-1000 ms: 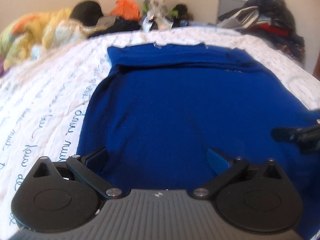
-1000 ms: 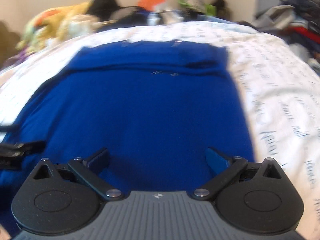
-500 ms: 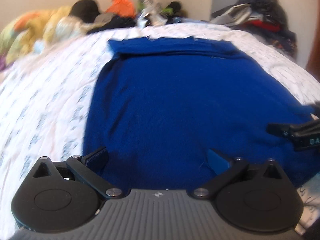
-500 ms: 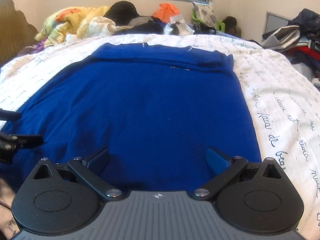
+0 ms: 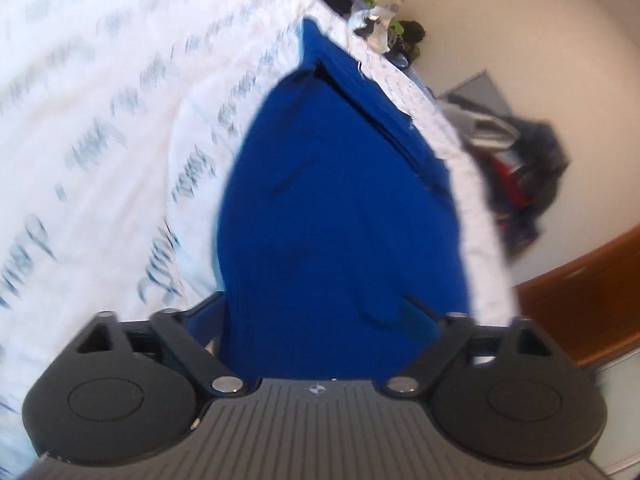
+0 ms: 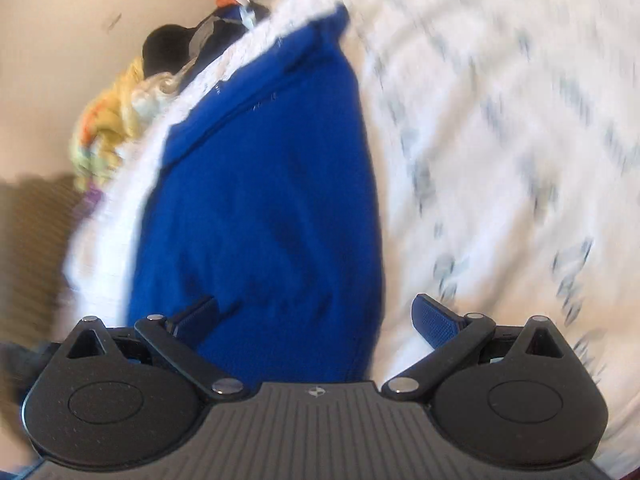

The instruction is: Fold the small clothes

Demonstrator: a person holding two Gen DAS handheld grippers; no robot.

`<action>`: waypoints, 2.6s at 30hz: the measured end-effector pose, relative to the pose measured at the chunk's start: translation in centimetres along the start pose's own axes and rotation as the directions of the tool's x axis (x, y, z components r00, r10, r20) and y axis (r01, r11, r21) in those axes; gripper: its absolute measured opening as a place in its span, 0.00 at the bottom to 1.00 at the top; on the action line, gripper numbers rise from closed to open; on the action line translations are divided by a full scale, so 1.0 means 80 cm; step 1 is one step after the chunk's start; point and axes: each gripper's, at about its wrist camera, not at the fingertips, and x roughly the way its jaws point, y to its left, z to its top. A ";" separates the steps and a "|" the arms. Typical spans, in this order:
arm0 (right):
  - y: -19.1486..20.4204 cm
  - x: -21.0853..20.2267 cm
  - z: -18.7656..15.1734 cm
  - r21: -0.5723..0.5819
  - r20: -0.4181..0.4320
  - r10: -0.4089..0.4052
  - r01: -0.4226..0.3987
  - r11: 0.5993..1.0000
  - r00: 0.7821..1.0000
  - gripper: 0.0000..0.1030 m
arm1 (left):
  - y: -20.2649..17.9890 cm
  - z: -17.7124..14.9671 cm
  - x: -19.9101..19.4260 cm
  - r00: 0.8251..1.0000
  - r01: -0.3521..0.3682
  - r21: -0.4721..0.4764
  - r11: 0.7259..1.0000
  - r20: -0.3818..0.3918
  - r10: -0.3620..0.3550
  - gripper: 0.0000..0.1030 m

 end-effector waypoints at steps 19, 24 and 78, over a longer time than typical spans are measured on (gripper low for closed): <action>0.020 -0.025 -0.086 -0.181 -0.074 -0.099 0.084 0.980 0.992 0.06 | 0.007 0.006 -0.014 0.976 -0.206 0.183 0.961 -0.036 0.216 0.12; 0.053 -0.047 -0.077 -0.215 0.051 -0.230 0.236 0.948 0.972 0.27 | -0.035 0.015 -0.046 0.962 -0.273 0.284 0.919 0.105 0.253 0.43; 0.141 0.096 -0.136 -0.527 0.353 -0.318 0.468 0.710 0.880 1.00 | -0.122 -0.057 0.109 0.880 -0.475 0.579 0.663 0.331 0.341 1.00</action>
